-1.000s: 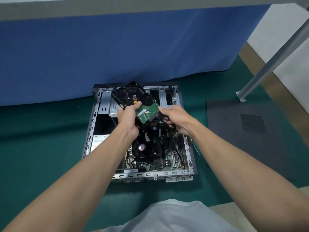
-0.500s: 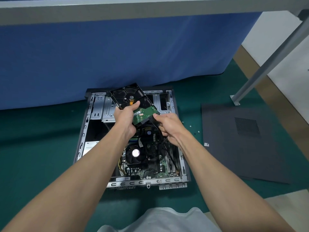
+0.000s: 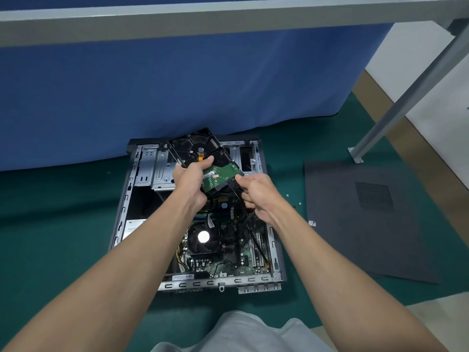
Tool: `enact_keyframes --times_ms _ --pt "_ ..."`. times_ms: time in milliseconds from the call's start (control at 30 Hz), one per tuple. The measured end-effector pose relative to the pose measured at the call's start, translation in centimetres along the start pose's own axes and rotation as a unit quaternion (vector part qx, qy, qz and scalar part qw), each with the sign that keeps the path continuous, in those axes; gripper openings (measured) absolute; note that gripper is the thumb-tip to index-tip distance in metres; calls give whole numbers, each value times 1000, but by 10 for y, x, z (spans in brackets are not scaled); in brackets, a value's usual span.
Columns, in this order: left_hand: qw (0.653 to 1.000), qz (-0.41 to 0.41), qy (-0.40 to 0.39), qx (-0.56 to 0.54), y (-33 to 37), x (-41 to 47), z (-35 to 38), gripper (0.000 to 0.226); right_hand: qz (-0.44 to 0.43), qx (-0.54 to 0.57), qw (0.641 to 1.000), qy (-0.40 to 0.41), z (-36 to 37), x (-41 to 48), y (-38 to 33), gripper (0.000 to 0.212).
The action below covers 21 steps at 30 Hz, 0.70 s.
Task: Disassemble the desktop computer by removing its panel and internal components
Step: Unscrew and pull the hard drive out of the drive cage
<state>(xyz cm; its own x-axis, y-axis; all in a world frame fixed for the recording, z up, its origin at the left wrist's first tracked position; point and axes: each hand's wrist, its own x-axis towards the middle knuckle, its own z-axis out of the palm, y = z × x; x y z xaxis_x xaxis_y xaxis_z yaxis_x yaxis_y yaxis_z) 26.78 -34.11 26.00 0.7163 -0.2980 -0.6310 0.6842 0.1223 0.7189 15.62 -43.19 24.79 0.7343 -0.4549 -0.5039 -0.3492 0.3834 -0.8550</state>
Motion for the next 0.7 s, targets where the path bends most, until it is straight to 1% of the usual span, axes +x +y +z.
enact_keyframes --times_ms 67,133,167,200,233,300,367,400,433,467,500,533,567,633,700 --pt "1000 8 -1 3 4 -1 0 62 2 2 1000 -14 -2 3 1 25" --pt "1000 18 21 -6 7 -1 0 65 7 -3 1000 2 1 4 6 27" --pt "999 19 29 -14 9 0 -1 66 13 -29 999 17 3 4 10 27" --pt "999 19 33 -22 11 0 -3 63 21 -76 996 32 4 4 13 26" --pt "999 22 33 -27 13 2 -6 56 24 -132 990 43 4 4 15 25" --pt "999 25 23 -24 17 4 -12 43 10 -244 969 37 3 5 19 24" --pt "999 30 15 -22 19 4 -17 42 -19 -364 931 26 4 5 17 33" --pt "999 33 16 -19 19 3 -18 44 -44 -399 915 37 5 5 15 37" --pt "999 36 16 -16 19 2 -18 45 -74 -404 910 56 7 6 11 37" --pt "999 39 14 -15 18 1 -18 44 -90 -373 921 69 8 7 8 34" --pt "999 44 10 -14 18 0 -17 41 -92 -310 944 65 10 8 6 29" --pt "999 48 5 -14 17 -1 -16 39 -79 -237 968 41 14 8 3 27" --pt "999 49 0 -16 17 -3 -15 38 -59 -174 983 10 18 7 0 28" --pt "999 47 -8 -23 15 -5 -11 41 -45 -125 991 -20 22 8 -2 34" --pt "999 41 -15 -24 16 -7 -6 42 -47 -83 995 -27 23 9 -1 33"
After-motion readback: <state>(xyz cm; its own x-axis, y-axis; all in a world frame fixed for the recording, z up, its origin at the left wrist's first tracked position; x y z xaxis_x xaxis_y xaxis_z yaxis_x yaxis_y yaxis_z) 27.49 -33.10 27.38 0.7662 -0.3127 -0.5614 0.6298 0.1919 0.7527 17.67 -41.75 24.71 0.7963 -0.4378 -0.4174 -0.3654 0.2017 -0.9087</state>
